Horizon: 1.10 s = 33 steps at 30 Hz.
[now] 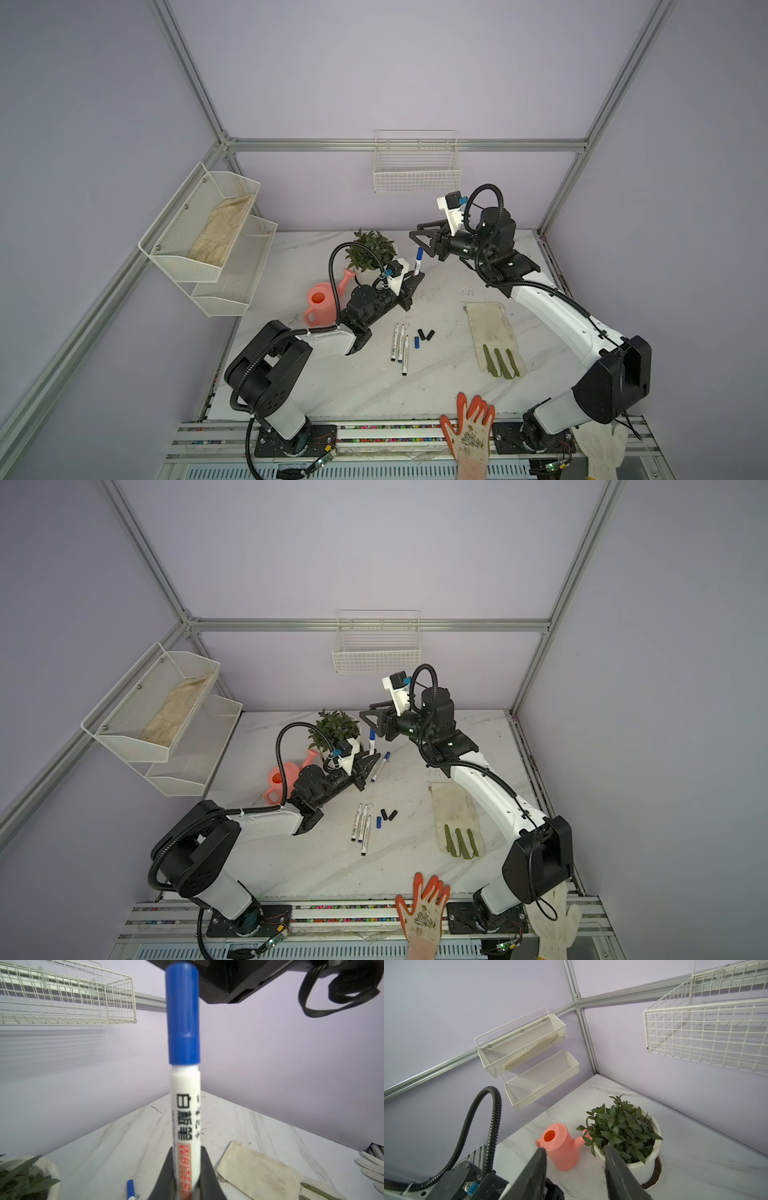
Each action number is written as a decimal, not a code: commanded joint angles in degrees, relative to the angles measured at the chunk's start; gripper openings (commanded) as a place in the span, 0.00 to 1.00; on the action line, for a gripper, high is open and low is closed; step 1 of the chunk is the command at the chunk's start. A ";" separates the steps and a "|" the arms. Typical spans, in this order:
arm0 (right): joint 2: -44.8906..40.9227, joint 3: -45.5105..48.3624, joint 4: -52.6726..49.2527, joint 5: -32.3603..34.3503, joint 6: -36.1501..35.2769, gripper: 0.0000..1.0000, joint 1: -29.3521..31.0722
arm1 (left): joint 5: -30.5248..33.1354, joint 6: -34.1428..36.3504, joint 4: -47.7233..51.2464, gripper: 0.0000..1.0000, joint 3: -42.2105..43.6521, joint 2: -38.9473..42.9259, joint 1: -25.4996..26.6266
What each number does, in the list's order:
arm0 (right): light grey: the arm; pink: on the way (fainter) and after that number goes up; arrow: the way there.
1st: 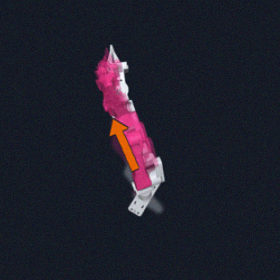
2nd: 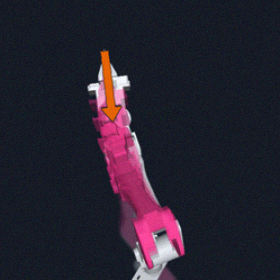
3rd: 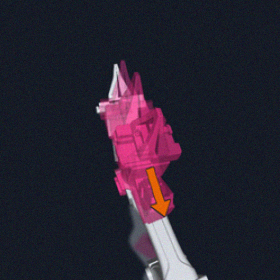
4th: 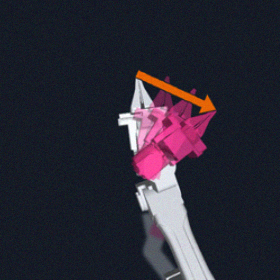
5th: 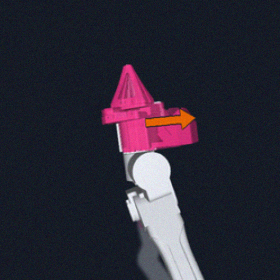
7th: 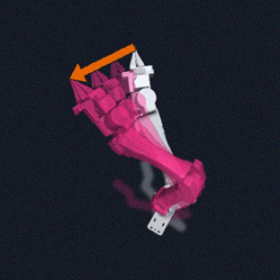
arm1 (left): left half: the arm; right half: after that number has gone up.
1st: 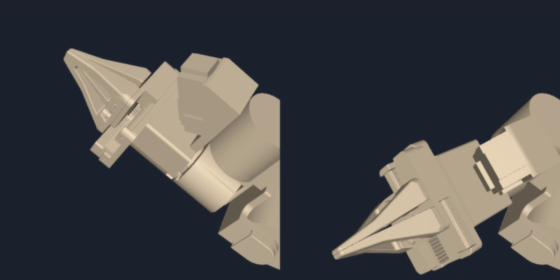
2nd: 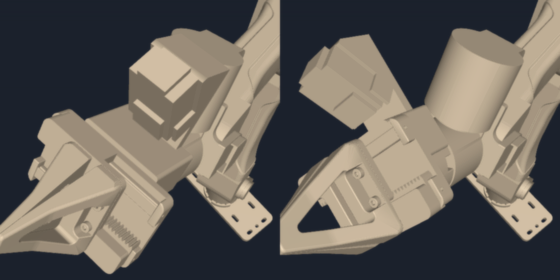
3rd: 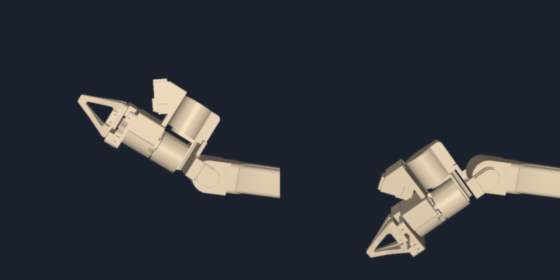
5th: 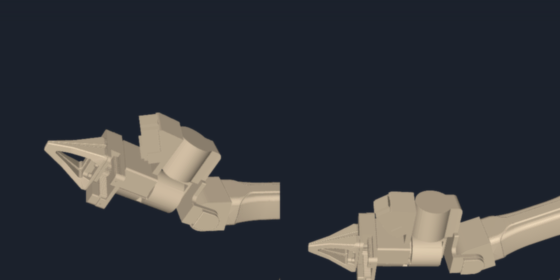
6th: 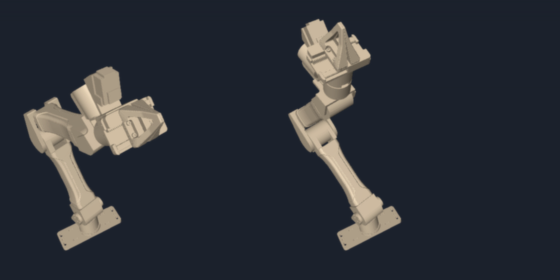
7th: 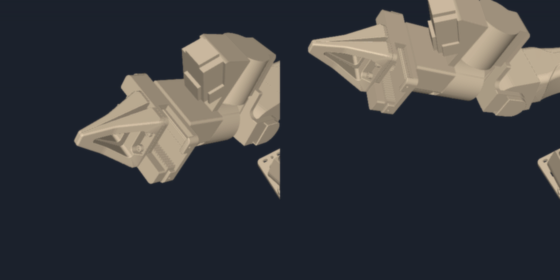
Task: Insert the pens into the pen caps
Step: 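Press the right gripper down on the cap top while the left holds the marker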
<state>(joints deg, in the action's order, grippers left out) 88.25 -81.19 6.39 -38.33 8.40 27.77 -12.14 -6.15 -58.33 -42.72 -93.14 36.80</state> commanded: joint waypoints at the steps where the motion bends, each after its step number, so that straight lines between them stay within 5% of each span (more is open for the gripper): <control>1: 2.69 -1.02 -0.92 -1.07 -0.25 0.46 0.27 | 1.39 1.41 -2.50 0.00 1.86 0.98 0.16; 8: 1.78 1.80 -1.91 -2.37 0.39 0.42 0.56 | 1.56 1.75 -2.32 0.00 1.19 0.35 0.16; 17: 1.31 4.60 -4.02 -2.54 0.56 0.16 0.97 | 2.20 1.67 -2.26 0.00 0.70 -0.10 0.16; 33: 0.08 6.15 -3.76 -3.07 1.13 0.21 1.09 | 2.83 2.73 -0.74 0.00 0.78 -1.65 0.21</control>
<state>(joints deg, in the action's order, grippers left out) 89.91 -74.61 3.55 -40.10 9.76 28.56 -10.46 -4.67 -55.51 -42.70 -94.61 37.06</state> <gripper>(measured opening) 0.211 0.133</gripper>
